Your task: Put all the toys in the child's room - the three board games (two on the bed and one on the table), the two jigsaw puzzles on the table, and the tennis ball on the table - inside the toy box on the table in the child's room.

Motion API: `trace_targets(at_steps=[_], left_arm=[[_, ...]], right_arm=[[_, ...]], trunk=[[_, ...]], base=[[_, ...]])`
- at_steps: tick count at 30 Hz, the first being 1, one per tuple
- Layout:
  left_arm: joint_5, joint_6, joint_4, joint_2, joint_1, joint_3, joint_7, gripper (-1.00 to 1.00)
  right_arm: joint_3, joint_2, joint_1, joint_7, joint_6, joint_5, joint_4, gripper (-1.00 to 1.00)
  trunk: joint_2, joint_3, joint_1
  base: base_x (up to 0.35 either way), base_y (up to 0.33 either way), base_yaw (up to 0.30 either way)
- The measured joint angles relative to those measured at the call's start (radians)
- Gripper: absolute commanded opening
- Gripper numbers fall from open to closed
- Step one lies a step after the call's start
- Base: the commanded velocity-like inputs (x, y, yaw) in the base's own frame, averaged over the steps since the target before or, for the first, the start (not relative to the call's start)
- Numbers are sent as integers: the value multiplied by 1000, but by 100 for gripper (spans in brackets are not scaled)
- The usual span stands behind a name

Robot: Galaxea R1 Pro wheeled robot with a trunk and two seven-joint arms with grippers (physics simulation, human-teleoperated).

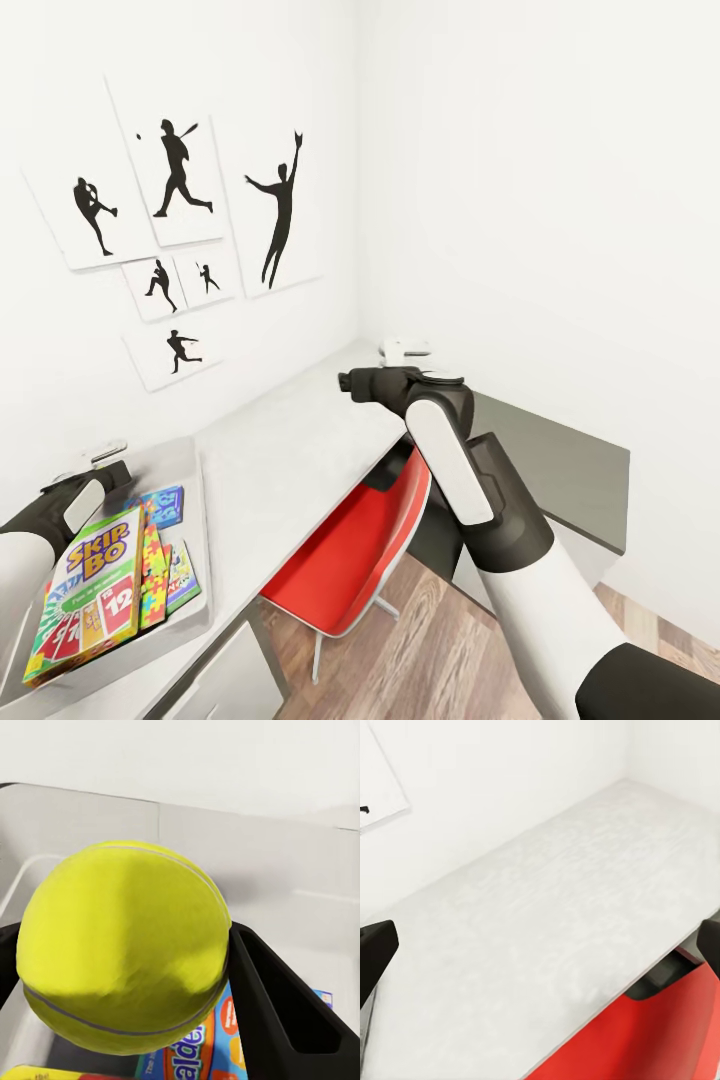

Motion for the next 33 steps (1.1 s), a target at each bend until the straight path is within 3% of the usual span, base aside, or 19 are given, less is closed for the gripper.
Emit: trace_targets(at_steps=[7, 11, 12, 33], left_arm=[[0, 0, 0, 0, 0, 0, 0, -100], [0, 0, 0, 0, 0, 0, 0, -100], [0, 0, 0, 0, 0, 0, 0, 100], [-3, 0, 0, 1, 0, 0, -2, 100]], right_arm=[[1, 0, 0, -1, 1, -65, 0, 100], [0, 0, 0, -1, 0, -76, 0, 100], [0, 0, 0, -1, 0, -76, 0, 100], [1, 0, 0, -2, 0, -80, 0, 100]], trunk=[[0, -7, 0], [0, -12, 0], [0, -12, 0], [0, -13, 0]], base=[[0, 0, 2], [0, 0, 23], [0, 0, 10], [0, 0, 1]])
